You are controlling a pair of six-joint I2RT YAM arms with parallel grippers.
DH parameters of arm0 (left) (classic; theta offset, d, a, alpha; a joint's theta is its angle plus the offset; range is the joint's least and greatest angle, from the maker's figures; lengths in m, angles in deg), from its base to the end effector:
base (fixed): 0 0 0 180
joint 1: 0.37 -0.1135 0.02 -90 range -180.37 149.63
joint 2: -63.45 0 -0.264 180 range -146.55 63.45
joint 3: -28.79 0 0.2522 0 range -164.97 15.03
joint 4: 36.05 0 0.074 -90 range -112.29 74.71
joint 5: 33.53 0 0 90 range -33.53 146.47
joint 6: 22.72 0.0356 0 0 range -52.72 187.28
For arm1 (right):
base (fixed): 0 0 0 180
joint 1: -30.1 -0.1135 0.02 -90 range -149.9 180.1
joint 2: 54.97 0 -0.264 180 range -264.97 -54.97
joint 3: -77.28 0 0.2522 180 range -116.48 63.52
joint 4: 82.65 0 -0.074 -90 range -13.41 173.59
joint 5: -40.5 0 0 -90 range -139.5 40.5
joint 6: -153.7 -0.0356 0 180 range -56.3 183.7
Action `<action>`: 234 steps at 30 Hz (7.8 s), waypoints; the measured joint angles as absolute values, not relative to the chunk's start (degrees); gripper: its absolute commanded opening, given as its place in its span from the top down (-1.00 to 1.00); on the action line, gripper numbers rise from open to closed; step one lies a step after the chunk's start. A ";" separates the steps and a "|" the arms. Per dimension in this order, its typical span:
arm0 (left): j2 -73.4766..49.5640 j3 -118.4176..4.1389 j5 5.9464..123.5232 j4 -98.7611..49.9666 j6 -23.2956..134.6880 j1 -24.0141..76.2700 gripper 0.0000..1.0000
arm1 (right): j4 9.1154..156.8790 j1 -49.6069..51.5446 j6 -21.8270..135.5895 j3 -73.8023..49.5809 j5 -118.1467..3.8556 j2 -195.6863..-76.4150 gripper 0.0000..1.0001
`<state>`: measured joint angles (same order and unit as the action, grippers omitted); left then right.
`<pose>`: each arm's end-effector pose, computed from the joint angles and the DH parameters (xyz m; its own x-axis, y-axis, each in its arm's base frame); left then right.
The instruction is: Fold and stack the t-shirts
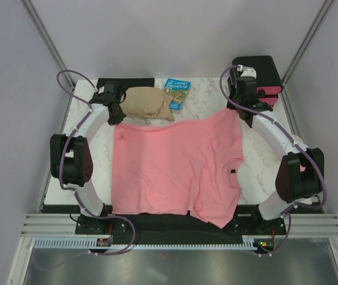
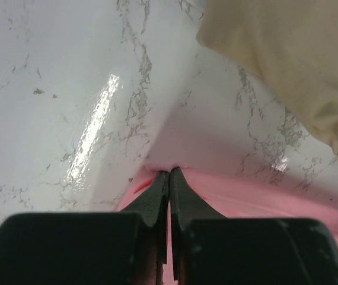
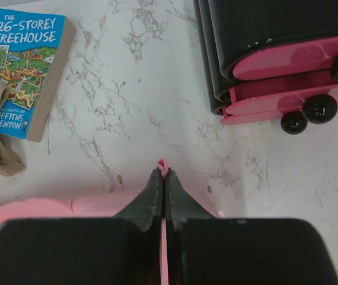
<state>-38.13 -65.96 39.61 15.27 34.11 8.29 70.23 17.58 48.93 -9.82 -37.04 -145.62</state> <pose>0.3777 -0.0471 0.2503 -0.6990 -0.4232 -0.5765 -0.4655 0.8812 -0.0825 0.3612 0.0723 0.3064 -0.4893 0.1463 -0.8598 0.0974 0.9888 0.1129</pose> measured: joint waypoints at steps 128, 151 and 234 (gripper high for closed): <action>-43.99 -55.71 50.80 12.34 37.76 8.45 0.96 | 61.57 14.68 48.10 -13.29 -34.70 -168.64 0.67; -36.38 -46.36 50.95 16.01 37.17 9.26 0.79 | 56.54 14.72 47.62 -10.76 -34.85 -165.38 0.32; -39.33 -61.26 46.61 15.84 40.05 4.36 0.10 | 64.76 18.02 50.90 -36.11 -35.66 -185.18 -0.18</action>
<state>-39.33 -61.26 46.61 15.84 40.05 4.36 64.76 18.02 50.90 -36.11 -35.66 -185.18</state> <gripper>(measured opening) 0.447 0.599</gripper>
